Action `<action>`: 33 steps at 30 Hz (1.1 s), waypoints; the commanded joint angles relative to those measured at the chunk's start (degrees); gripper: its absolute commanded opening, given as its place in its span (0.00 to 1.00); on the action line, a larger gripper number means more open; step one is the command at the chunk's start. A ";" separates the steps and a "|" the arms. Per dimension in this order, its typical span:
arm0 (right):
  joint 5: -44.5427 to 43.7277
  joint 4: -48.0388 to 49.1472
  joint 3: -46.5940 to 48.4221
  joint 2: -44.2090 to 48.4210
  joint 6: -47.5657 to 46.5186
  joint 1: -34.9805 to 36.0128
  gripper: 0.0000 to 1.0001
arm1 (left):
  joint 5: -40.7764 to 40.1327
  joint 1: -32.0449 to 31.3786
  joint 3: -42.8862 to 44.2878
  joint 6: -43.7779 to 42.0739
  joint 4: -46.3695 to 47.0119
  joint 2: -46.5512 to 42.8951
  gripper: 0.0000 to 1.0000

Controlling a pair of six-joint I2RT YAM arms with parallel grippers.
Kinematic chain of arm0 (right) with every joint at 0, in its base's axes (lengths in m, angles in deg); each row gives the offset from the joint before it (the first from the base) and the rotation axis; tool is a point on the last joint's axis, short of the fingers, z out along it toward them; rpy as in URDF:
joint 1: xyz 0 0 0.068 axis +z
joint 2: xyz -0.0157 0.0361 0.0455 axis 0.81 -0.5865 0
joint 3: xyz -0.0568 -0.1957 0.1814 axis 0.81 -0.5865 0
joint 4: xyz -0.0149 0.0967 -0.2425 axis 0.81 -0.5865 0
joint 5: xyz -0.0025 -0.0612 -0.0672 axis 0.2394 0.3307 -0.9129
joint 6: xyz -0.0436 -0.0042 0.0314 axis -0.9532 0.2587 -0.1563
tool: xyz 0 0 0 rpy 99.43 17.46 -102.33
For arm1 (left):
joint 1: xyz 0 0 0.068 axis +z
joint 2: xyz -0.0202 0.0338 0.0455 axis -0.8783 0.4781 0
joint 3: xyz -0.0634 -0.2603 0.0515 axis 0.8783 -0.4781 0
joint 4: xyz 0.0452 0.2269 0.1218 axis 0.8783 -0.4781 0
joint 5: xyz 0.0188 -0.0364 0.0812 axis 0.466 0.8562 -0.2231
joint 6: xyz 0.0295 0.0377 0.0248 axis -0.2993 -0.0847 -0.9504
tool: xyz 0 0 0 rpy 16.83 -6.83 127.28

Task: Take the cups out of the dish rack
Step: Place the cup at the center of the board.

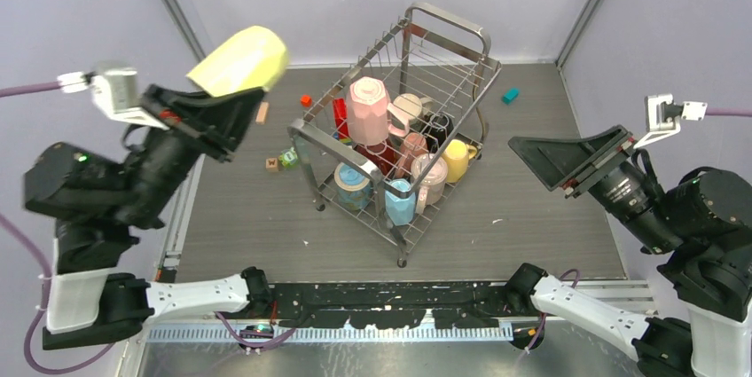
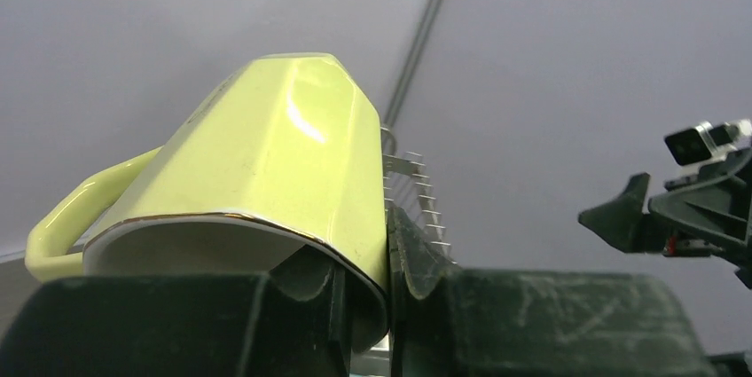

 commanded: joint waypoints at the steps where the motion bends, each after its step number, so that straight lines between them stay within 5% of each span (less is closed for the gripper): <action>1: -5.97 -4.90 -4.74 3.17 -3.02 0.10 1.00 | -13.71 0.26 1.63 -6.47 -2.11 -3.26 0.00; 9: -7.89 -9.98 -7.19 4.84 -4.76 0.10 1.00 | -39.76 0.17 -8.68 -19.86 4.68 -6.54 0.00; 18: -6.66 -11.44 -10.84 6.79 -5.62 0.14 1.00 | -46.69 1.18 -13.11 -32.90 16.14 0.47 0.00; 22: -6.14 -12.38 -11.67 7.64 -5.29 0.11 1.00 | -41.44 8.45 -9.76 -23.85 8.45 4.11 0.00; 26: -6.04 -13.16 -12.16 8.65 -5.07 0.16 1.00 | -26.18 25.29 -1.98 -7.95 -9.02 10.11 0.00; 33: -6.29 -15.50 -11.68 10.02 -4.28 0.13 1.00 | -3.07 52.63 2.82 9.16 -18.71 18.51 0.00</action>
